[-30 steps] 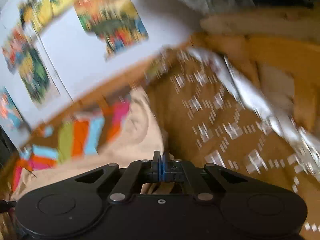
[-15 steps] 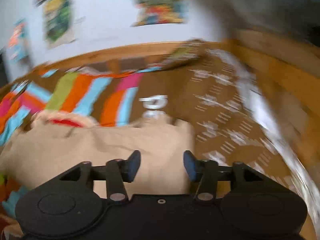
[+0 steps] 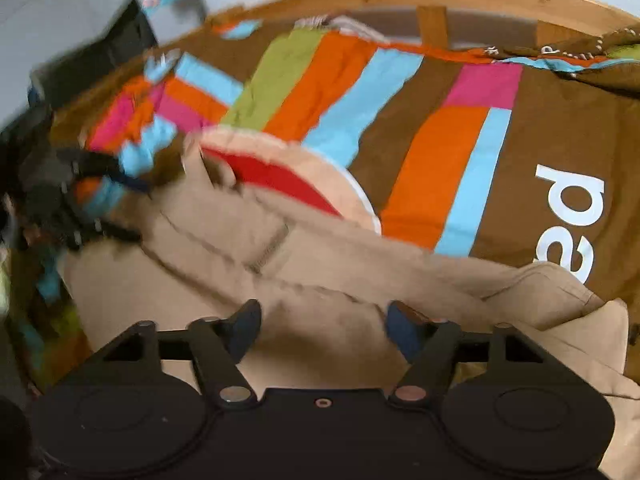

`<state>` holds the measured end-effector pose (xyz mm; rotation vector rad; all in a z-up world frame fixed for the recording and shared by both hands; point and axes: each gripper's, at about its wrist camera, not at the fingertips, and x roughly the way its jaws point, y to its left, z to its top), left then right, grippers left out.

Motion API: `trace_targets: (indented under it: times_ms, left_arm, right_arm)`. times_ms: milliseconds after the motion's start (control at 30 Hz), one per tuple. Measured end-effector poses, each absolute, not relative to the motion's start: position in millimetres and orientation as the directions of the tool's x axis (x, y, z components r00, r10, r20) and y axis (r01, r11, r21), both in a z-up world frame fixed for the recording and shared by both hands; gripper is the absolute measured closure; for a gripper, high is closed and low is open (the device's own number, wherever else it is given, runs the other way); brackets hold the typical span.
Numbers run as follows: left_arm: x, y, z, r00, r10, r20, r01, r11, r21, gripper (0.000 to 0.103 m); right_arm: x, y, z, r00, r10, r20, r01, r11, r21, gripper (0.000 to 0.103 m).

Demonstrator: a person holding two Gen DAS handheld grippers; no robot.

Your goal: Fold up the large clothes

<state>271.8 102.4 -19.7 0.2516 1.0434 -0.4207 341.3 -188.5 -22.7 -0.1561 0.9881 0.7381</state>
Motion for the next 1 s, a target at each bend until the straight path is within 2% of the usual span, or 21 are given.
trace_targets:
  times_ms: [33, 67, 100, 133, 167, 233, 433, 467, 567, 633, 733, 800, 833, 867, 933, 1000]
  left_arm:
    - [273.9, 100.2, -24.7, 0.418, -0.196, -0.887, 0.455, 0.890, 0.017, 0.076]
    - [274.7, 98.7, -27.9, 0.408, -0.181, -0.895, 0.456, 0.890, 0.028, 0.096]
    - [275.0, 98.3, -29.2, 0.409, -0.176, -0.895, 0.452, 0.891, 0.032, 0.098]
    - [274.6, 99.3, -28.8, 0.417, -0.181, -0.891, 0.450, 0.893, 0.029, 0.103]
    - [272.3, 98.6, -26.4, 0.428, -0.192, -0.883, 0.455, 0.890, 0.026, 0.103]
    - [266.0, 94.4, -17.6, 0.485, -0.185, -0.855, 0.452, 0.890, 0.064, 0.103]
    - [269.8, 101.8, 6.9, 0.685, -0.023, -0.728, 0.200, 0.967, 0.158, 0.103]
    - [275.0, 104.9, 3.3, 0.675, -0.025, -0.738, 0.173, 0.977, 0.125, 0.103]
    - [274.4, 116.4, -3.6, 0.662, -0.181, -0.728, 0.210, 0.976, -0.052, 0.103]
    - [272.0, 118.3, -7.5, 0.637, -0.201, -0.744, 0.245, 0.968, -0.052, 0.103]
    - [265.1, 119.8, -11.2, 0.591, -0.276, -0.758, 0.337, 0.938, -0.079, 0.102]
    - [263.7, 116.0, -13.3, 0.583, -0.287, -0.760, 0.361, 0.930, -0.074, 0.093]
    - [265.6, 112.3, -14.4, 0.575, -0.286, -0.766, 0.376, 0.924, -0.063, 0.083]
    - [268.4, 107.4, -16.5, 0.565, -0.285, -0.774, 0.396, 0.917, -0.048, 0.064]
    - [274.0, 96.6, -20.8, 0.558, -0.275, -0.783, 0.440, 0.898, -0.001, 0.043]
    - [277.4, 84.9, -23.7, 0.563, -0.270, -0.781, 0.481, 0.876, 0.044, 0.037]
  right_arm:
    - [334.8, -187.3, -25.1, 0.360, 0.465, -0.809, -0.643, 0.752, 0.146, 0.061]
    - [330.8, -186.7, -26.1, 0.372, 0.460, -0.806, -0.647, 0.751, 0.131, 0.069]
    - [328.6, -190.1, -27.1, 0.373, 0.468, -0.801, -0.641, 0.755, 0.142, 0.074]
    - [327.0, -193.4, -25.5, 0.372, 0.478, -0.796, -0.629, 0.760, 0.163, 0.085]
    - [323.6, -195.2, -24.5, 0.378, 0.481, -0.791, -0.628, 0.761, 0.163, 0.091]
    - [312.8, -192.8, -17.4, 0.420, 0.463, -0.780, -0.643, 0.759, 0.104, 0.096]
    - [296.1, -172.7, -2.0, 0.619, 0.386, -0.684, -0.597, 0.797, -0.091, 0.097]
    - [297.1, -167.5, -7.3, 0.636, 0.364, -0.680, -0.589, 0.799, -0.123, 0.097]
    - [304.4, -161.0, -35.8, 0.619, 0.309, -0.722, -0.571, 0.809, -0.143, 0.097]
    - [302.9, -162.8, -52.9, 0.615, 0.296, -0.731, -0.572, 0.805, -0.155, 0.096]
    - [304.2, -168.1, -56.5, 0.618, 0.307, -0.724, -0.554, 0.823, -0.124, 0.096]
    - [304.3, -172.0, -56.3, 0.614, 0.324, -0.719, -0.554, 0.826, -0.101, 0.095]
    - [303.5, -173.0, -56.8, 0.615, 0.330, -0.716, -0.554, 0.827, -0.095, 0.094]
    - [302.4, -174.2, -56.6, 0.617, 0.333, -0.713, -0.552, 0.829, -0.090, 0.094]
    - [300.6, -173.2, -56.0, 0.621, 0.334, -0.709, -0.551, 0.829, -0.092, 0.093]
    - [298.7, -173.7, -55.3, 0.621, 0.341, -0.706, -0.555, 0.827, -0.089, 0.090]
